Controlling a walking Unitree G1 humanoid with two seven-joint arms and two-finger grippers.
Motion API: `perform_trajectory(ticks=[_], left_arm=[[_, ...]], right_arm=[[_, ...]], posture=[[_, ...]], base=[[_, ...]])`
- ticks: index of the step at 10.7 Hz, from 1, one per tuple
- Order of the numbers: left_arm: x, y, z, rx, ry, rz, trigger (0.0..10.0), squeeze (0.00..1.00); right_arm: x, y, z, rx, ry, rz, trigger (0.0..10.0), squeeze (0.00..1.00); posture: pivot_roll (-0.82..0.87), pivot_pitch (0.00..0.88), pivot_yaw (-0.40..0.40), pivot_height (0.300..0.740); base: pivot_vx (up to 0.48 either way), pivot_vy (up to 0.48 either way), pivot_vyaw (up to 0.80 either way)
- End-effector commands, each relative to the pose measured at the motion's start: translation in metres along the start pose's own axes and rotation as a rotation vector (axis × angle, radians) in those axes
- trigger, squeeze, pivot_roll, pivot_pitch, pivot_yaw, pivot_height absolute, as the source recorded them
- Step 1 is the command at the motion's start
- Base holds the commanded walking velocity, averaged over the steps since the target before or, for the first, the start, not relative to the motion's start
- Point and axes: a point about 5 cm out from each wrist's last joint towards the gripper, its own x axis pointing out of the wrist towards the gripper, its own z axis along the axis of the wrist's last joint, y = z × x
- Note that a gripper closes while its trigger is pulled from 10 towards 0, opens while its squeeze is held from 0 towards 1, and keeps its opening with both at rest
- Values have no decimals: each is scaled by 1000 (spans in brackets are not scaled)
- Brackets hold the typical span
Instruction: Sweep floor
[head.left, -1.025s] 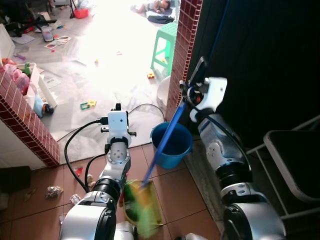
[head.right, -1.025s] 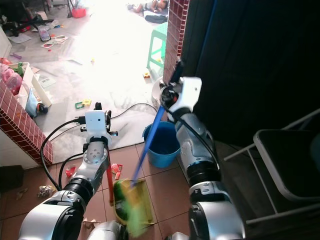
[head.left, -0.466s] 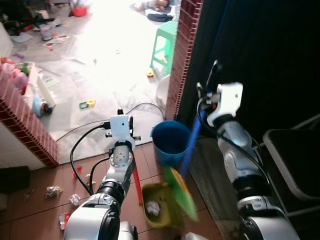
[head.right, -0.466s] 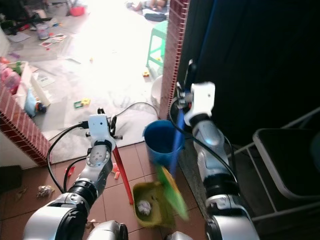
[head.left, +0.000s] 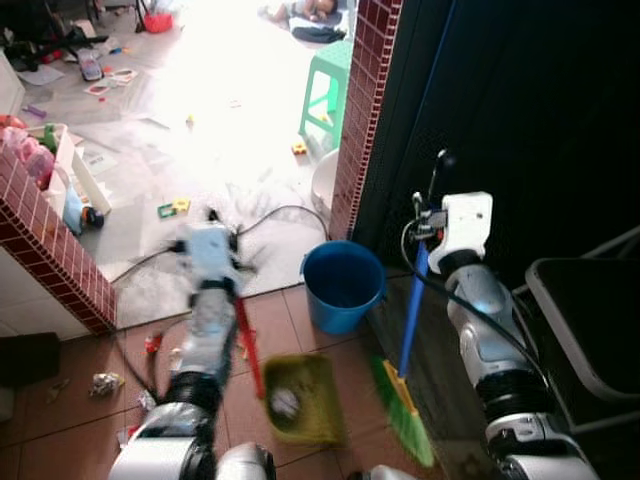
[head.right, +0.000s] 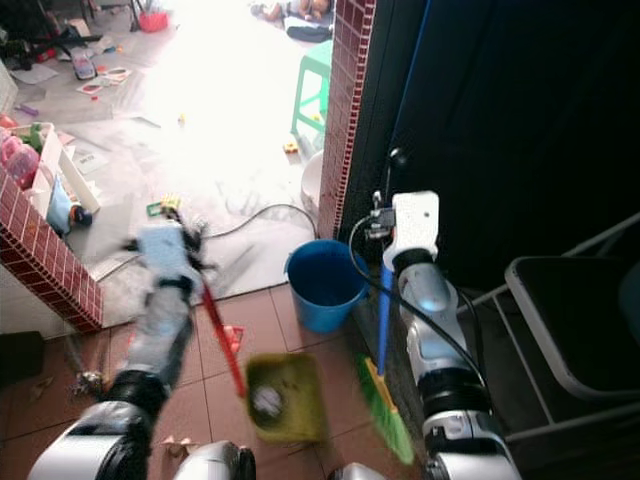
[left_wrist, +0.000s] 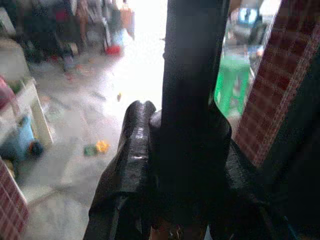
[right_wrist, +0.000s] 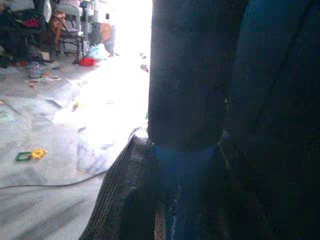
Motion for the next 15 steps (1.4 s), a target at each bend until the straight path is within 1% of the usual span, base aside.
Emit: perform_trajectory(ticks=[1, 2, 3, 4, 5, 6, 7, 8, 9, 10, 11, 12, 15], left_arm=[[8, 4, 27, 4, -107, 13, 10000, 0], [8, 15, 40, -3, -143, 53, 10000, 0], [7, 29, 59, 17, -203, 107, 10000, 0], [6, 36, 68, 17, -227, 135, 10000, 0], [8, 54, 91, 13, -281, 212, 10000, 0], [14, 55, 114, -24, -338, 226, 10000, 0], [17, 53, 125, -42, -365, 222, 10000, 0], [21, 53, 146, -72, -419, 221, 10000, 0], [25, 54, 163, -107, -457, 222, 10000, 0], [28, 51, 178, -130, -496, 209, 10000, 0], [31, 47, 188, -132, -523, 202, 10000, 0], [32, 44, 193, -124, -542, 187, 10000, 0], [33, 40, 197, -145, -545, 166, 10000, 0]], right_arm=[[0, -2, 4, -50, -20, -6, 10000, 0], [0, -6, -1, -94, 4, -22, 10000, 0], [-1, -13, -8, -126, 41, -56, 10000, 0], [-1, -14, -10, -130, 48, -61, 10000, 0], [0, -15, -13, -136, 65, -60, 10000, 0], [0, -11, -16, -125, 76, -49, 10000, 0], [0, -9, -17, -124, 76, -44, 10000, 0], [0, -5, -17, -118, 72, -32, 10000, 0], [0, -4, -17, -112, 69, -27, 10000, 0], [0, -4, -17, -111, 71, -24, 10000, 0], [-1, -2, -18, -99, 69, -20, 10000, 0], [-1, 1, -18, -90, 64, -10, 10000, 0], [-2, 1, -18, -88, 62, -4, 10000, 0]], posture=[[1, 0, -32, 740], [2, 0, -34, 740], [4, 0, -37, 740], [10, 0, -41, 740], [13, 0, -46, 740], [14, 0, -50, 740], [13, 0, -51, 740], [4, 0, -47, 740], [3, 0, -46, 740], [4, 0, -45, 740], [7, 0, -43, 740], [3, 0, -39, 740], [4, 0, -37, 740]], base=[[0, 0, 0], [0, 0, 0], [0, 0, 0], [0, 0, 0], [0, 0, 0], [0, 0, 0], [0, 0, 0], [0, 0, 0], [0, 0, 0], [0, 0, 0], [0, 0, 0], [259, 0, 0], [480, 0, 0]])
